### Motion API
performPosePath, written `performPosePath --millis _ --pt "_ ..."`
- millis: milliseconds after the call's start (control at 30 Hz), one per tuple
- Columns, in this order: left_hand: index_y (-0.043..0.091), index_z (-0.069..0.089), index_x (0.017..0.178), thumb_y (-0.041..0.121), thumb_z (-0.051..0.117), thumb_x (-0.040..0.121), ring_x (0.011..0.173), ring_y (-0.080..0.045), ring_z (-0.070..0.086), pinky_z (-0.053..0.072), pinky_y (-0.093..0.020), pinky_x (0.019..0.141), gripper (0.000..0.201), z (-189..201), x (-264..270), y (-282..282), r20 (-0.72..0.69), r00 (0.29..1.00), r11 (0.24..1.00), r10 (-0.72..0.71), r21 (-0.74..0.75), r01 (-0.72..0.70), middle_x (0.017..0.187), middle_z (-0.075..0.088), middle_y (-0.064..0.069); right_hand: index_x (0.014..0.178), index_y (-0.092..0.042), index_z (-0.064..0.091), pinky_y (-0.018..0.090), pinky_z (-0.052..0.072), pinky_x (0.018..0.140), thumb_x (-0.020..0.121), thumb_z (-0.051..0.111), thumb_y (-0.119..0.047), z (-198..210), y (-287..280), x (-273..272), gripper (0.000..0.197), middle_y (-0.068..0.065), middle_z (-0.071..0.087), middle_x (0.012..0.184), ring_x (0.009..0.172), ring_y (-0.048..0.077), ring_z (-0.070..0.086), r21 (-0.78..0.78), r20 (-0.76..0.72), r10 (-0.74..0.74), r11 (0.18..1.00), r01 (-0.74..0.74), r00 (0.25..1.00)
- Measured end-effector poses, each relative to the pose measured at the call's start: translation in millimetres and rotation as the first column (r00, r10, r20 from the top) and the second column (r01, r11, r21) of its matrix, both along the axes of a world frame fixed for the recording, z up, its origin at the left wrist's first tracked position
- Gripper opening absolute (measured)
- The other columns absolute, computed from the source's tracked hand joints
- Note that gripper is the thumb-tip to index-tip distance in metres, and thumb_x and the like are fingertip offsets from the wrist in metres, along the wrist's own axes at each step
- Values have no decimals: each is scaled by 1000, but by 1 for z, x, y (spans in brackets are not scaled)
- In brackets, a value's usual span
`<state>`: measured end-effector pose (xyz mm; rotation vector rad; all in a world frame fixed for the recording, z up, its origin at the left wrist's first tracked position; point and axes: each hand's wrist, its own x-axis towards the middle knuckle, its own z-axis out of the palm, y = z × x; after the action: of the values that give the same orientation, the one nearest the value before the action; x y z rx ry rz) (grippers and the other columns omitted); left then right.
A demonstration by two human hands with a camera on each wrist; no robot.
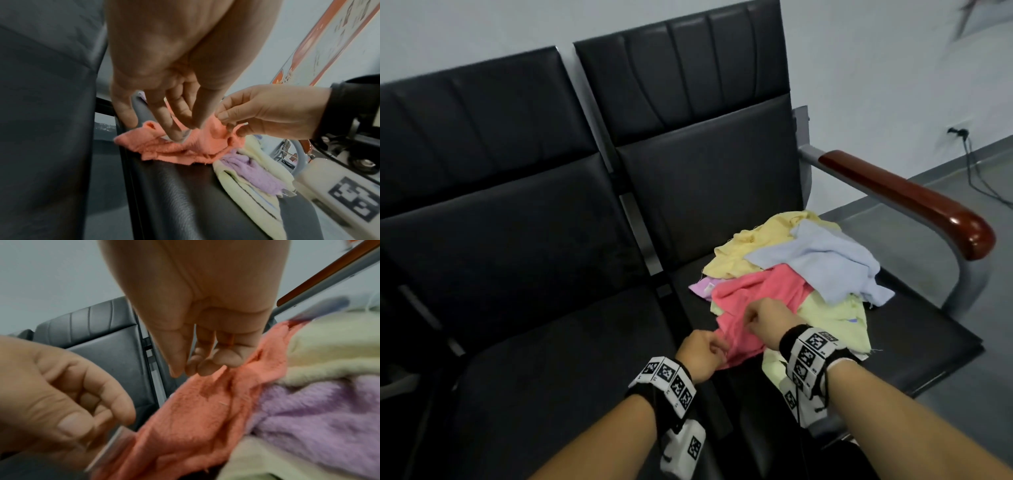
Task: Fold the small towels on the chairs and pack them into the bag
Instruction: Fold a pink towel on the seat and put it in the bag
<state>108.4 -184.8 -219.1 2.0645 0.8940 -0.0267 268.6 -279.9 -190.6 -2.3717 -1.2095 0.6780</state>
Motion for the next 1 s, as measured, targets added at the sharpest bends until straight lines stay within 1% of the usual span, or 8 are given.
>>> performPosePath --millis 167,267,433,533,600,767,867,1000 --pt "18 75 95 2 63 84 78 -10 64 51 -16 73 23 3 -16 2 -4 999 999 32 31 -32 89 73 1 129 -22 63 34 42 106 86 61 -5 4 5 -23 46 -1 46 147 126 22 53 33 34 176 984 -177 984" --pt "26 71 93 6 70 82 80 -5 61 48 -11 74 23 -4 -24 6 30 997 996 75 36 -76 91 67 8 144 -26 48 36 42 107 87 69 -16 -6 4 -27 61 2 50 144 128 24 53 -141 5 154 978 -152 988" --pt "20 64 120 11 75 81 97 -10 62 51 -26 94 41 -3 -27 12 99 993 998 59 -11 -58 116 67 2 110 -16 73 30 52 90 90 62 -12 -6 4 -25 24 6 73 109 100 22 67 -128 68 80 989 -70 994" --pt "25 58 127 4 75 80 79 10 61 50 -10 75 54 13 -23 11 249 966 993 68 -113 -41 102 66 12 98 -19 77 31 53 85 83 65 -10 16 11 -36 21 3 74 96 90 18 68 183 -40 42 983 -34 998" --pt "18 64 116 0 70 83 58 4 59 47 -14 59 38 28 -24 9 328 940 991 91 -119 -54 84 66 8 91 -18 78 29 51 82 80 68 -9 35 17 -47 18 -2 74 90 86 12 67 343 -76 89 938 -58 993" --pt "6 70 91 5 71 86 65 -6 57 47 -22 63 6 78 -59 22 480 852 976 209 -43 -215 75 66 -1 81 -22 71 10 44 64 80 70 -7 74 24 -86 15 -14 66 69 68 -3 62 554 -166 162 832 -44 973" --pt "4 63 84 11 76 84 63 -4 62 49 -20 61 15 112 -96 30 520 818 965 245 -48 -258 71 65 4 81 -19 69 18 46 67 82 72 -12 96 29 -114 8 -9 66 73 71 2 60 615 -130 182 786 -65 975" --pt "7 54 81 9 75 84 63 -23 64 54 -42 59 21 153 -156 37 559 785 958 269 -73 -276 68 63 -5 79 -25 65 20 45 65 82 74 -19 123 40 -161 11 -9 65 72 69 3 59 644 -36 237 748 -158 971"
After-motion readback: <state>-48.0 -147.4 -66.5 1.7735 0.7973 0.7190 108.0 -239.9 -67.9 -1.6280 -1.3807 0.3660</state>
